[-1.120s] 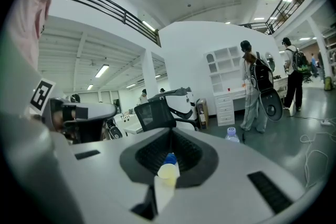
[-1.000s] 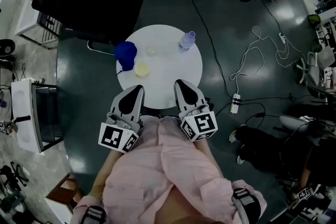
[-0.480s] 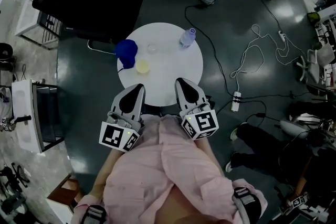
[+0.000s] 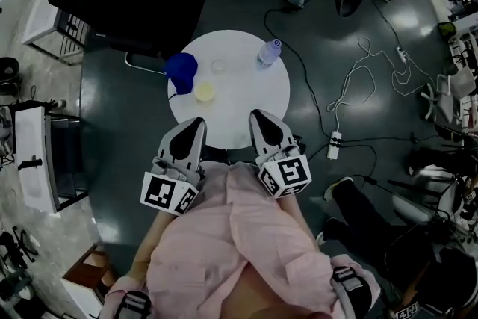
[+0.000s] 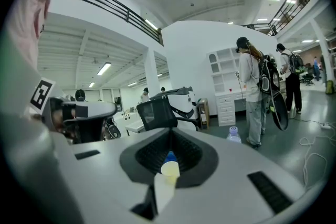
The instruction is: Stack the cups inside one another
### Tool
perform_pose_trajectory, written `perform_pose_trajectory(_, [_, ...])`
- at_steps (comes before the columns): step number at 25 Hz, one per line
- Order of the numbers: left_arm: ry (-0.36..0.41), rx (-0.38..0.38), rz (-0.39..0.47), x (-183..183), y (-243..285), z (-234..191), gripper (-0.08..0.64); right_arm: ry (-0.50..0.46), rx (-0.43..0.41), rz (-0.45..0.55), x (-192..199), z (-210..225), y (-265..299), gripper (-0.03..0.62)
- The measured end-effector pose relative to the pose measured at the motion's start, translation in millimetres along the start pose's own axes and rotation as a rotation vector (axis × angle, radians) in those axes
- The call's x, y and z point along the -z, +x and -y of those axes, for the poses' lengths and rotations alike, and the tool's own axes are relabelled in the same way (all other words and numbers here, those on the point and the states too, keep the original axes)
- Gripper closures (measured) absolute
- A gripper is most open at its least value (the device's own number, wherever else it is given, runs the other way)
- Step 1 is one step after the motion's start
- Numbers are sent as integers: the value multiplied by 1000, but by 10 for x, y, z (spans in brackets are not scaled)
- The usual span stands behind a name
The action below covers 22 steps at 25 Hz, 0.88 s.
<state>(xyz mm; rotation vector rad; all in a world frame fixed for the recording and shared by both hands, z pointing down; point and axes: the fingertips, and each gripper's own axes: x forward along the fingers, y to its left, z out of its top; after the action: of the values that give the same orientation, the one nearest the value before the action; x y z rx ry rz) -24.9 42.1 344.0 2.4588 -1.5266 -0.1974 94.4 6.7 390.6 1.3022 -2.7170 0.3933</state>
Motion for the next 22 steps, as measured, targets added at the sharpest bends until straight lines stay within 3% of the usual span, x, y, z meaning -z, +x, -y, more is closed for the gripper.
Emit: perform_pose_trajectory(22, [-11, -21, 10, -8, -65, -34, 541, 4, -19, -17, 31, -47, 29, 557])
